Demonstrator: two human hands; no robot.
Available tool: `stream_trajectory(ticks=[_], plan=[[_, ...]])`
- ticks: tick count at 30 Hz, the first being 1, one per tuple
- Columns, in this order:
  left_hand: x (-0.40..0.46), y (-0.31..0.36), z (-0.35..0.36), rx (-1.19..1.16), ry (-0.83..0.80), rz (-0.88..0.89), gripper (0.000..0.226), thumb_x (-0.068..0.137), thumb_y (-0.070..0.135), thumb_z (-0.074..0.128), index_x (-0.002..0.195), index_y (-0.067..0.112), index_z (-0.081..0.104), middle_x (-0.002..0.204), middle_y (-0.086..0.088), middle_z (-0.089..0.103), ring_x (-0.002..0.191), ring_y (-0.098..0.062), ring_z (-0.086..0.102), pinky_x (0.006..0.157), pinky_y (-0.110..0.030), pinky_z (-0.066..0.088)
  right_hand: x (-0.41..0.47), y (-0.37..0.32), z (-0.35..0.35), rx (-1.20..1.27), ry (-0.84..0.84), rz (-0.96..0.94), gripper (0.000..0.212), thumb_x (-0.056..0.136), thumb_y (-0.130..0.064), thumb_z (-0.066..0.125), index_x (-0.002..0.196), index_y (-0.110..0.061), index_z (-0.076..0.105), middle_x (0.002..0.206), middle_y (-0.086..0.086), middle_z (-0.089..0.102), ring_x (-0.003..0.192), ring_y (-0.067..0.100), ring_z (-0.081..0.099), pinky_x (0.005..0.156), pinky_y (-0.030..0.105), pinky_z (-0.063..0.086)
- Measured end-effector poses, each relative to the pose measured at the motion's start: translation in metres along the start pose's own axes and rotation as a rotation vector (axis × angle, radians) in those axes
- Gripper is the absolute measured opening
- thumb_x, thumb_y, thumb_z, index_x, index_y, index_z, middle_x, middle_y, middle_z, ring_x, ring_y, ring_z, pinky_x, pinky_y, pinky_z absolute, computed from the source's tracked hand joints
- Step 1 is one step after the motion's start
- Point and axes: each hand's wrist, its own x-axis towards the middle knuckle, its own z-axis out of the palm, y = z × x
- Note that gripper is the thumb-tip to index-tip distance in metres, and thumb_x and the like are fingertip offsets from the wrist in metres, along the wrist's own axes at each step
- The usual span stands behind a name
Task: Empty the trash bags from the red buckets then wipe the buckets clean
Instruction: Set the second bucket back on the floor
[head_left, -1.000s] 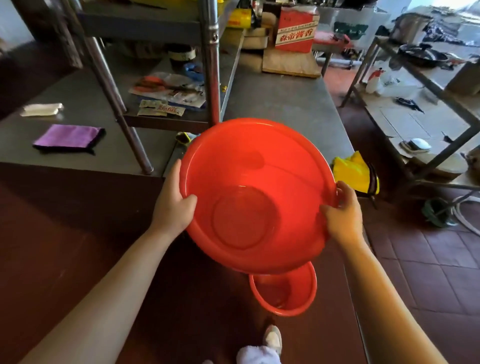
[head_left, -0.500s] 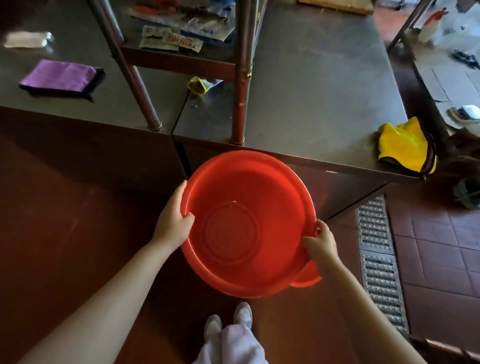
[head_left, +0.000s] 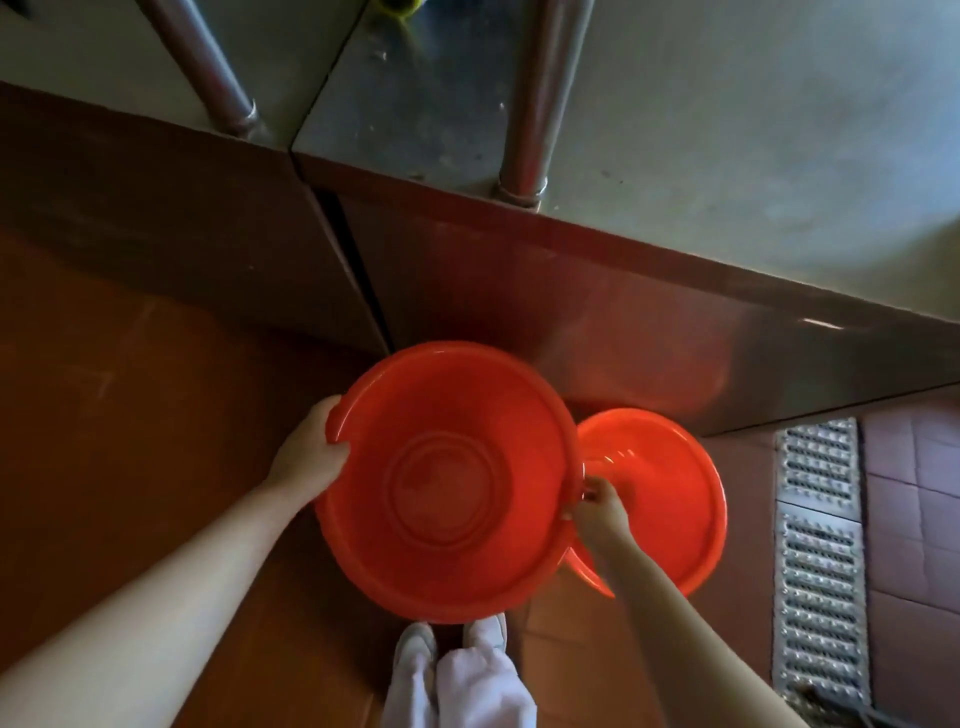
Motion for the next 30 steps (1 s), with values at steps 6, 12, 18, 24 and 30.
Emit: stream_trajectory(ticks=[6, 12, 18, 24, 30], plan=[[0.069, -0.057, 0.038, -0.068, -0.009, -0.18, 0.062, 0.097, 0.02, 0.052, 0.152, 0.031, 0.027, 0.147, -0.005, 0.045, 0.123, -0.029, 0.052, 0.09, -0.038, 0.045, 0.066, 0.027, 0.058, 0.067, -0.087, 0.093, 0.073, 0.055, -0.016, 0.066, 0.127, -0.011, 0.057, 0.109, 0.012, 0.067, 0.09, 0.027, 0.063, 0.085, 0.042, 0.052], [0.113, -0.104, 0.07, -0.116, 0.046, -0.223, 0.059, 0.094, 0.022, 0.051, 0.149, 0.033, 0.033, 0.138, -0.004, 0.053, 0.106, -0.027, 0.061, 0.091, -0.045, 0.052, 0.112, 0.043, 0.101, 0.104, -0.093, 0.069, 0.054, 0.065, -0.019, 0.063, 0.118, -0.017, 0.062, 0.099, 0.009, 0.07, 0.08, 0.02, 0.063, 0.073, 0.032, 0.05], [0.138, -0.134, 0.1, -0.238, -0.01, -0.222, 0.063, 0.096, 0.019, 0.053, 0.152, 0.036, 0.03, 0.152, -0.002, 0.04, 0.129, -0.027, 0.049, 0.101, -0.046, 0.045, 0.141, 0.063, 0.114, 0.113, -0.073, 0.097, 0.046, 0.083, 0.001, 0.06, 0.127, -0.015, 0.054, 0.082, -0.002, 0.062, 0.07, 0.015, 0.057, 0.066, 0.03, 0.047], [0.15, -0.149, 0.122, -0.318, -0.043, -0.188, 0.063, 0.098, 0.018, 0.053, 0.152, 0.039, 0.028, 0.154, -0.001, 0.037, 0.133, -0.026, 0.045, 0.104, -0.048, 0.043, 0.16, 0.08, 0.122, 0.15, -0.078, 0.073, 0.067, 0.081, -0.002, 0.062, 0.144, -0.013, 0.042, 0.1, 0.003, 0.064, 0.09, 0.024, 0.063, 0.09, 0.045, 0.053], [0.157, -0.157, 0.123, -0.307, -0.062, -0.132, 0.068, 0.098, 0.016, 0.054, 0.154, 0.039, 0.022, 0.158, -0.002, 0.029, 0.14, -0.029, 0.036, 0.11, -0.053, 0.037, 0.16, 0.082, 0.131, 0.088, -0.084, 0.008, 0.075, 0.088, -0.006, 0.059, 0.153, -0.017, 0.024, 0.136, 0.011, 0.055, 0.099, 0.022, 0.061, 0.086, 0.035, 0.051]])
